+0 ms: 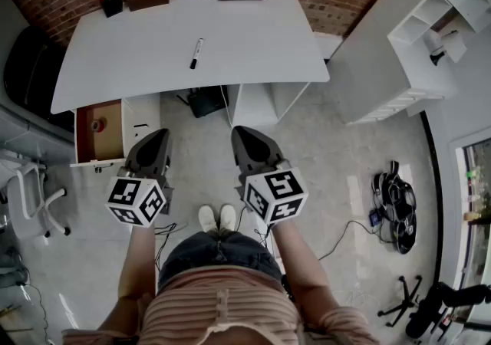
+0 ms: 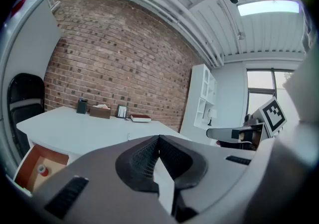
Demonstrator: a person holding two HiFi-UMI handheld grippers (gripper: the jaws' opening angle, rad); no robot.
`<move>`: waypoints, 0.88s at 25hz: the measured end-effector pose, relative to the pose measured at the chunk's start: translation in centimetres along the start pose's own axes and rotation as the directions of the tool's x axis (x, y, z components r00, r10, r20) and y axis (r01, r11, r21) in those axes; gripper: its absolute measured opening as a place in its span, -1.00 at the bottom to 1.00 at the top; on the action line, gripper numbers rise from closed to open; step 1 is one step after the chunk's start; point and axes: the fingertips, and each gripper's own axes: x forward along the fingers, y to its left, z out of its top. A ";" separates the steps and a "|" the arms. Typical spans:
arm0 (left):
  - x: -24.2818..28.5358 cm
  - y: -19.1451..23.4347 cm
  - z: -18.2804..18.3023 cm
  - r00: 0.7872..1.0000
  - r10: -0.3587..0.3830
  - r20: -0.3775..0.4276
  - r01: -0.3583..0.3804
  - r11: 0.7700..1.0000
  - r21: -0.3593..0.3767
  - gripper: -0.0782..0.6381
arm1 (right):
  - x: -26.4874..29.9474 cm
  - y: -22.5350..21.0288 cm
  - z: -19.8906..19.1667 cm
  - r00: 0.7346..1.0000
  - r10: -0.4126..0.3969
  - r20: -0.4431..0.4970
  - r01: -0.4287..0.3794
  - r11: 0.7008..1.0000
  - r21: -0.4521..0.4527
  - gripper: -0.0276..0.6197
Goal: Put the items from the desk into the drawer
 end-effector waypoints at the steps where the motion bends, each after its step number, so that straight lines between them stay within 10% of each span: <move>1: -0.1 -0.1 -0.1 1.000 0.003 -0.001 -0.003 1.000 -0.005 -0.76 | -0.2 0.0 0.0 1.000 0.001 -0.003 -0.001 1.000 -0.002 -0.86; 22: 5.4 -2.1 -1.2 0.997 0.042 -0.069 -0.039 0.999 0.037 -0.76 | -1.7 -5.0 0.1 0.999 -0.002 -0.034 0.001 1.000 -0.028 -0.86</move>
